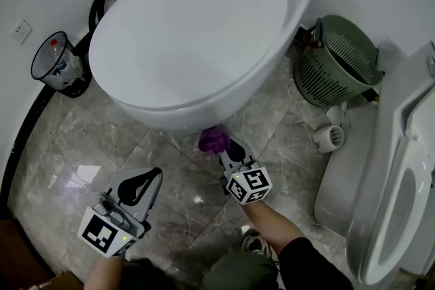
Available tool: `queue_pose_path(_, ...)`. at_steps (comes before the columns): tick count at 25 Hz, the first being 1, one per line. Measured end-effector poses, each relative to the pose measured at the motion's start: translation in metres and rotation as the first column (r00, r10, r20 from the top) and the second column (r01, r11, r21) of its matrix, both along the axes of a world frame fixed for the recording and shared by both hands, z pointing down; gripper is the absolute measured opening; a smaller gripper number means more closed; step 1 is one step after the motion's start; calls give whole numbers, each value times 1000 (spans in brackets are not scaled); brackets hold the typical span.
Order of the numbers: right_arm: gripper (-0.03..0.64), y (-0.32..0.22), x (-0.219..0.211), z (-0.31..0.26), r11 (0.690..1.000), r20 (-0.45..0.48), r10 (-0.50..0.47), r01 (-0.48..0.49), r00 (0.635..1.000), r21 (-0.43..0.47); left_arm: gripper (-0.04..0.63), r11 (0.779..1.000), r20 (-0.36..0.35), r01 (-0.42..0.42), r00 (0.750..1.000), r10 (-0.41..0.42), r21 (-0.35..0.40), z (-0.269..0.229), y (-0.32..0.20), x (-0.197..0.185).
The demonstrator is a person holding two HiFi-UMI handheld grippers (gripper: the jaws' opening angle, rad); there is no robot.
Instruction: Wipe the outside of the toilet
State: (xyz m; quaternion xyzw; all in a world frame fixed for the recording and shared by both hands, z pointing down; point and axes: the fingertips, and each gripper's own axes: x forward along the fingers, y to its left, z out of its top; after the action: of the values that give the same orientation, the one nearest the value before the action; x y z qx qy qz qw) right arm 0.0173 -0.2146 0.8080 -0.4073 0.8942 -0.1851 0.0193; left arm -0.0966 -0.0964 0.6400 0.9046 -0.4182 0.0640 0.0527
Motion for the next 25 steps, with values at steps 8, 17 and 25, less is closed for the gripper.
queue_pose_path(8, 46, -65, 75, 7, 994, -52, 111, -111, 992, 15, 6, 1000, -18, 24, 1000, -24, 14, -7, -6, 9)
queue_pose_path(17, 46, -174, 162, -7, 954, -73, 300, -301, 951, -2, 6, 997, 56, 46, 998, -42, -68, 15, -2, 11)
queue_pose_path(25, 46, -256, 223, -27, 860, -115, 504, -510, 856, -24, 6, 993, 64, 93, 994, -89, -68, 17, -8, 9)
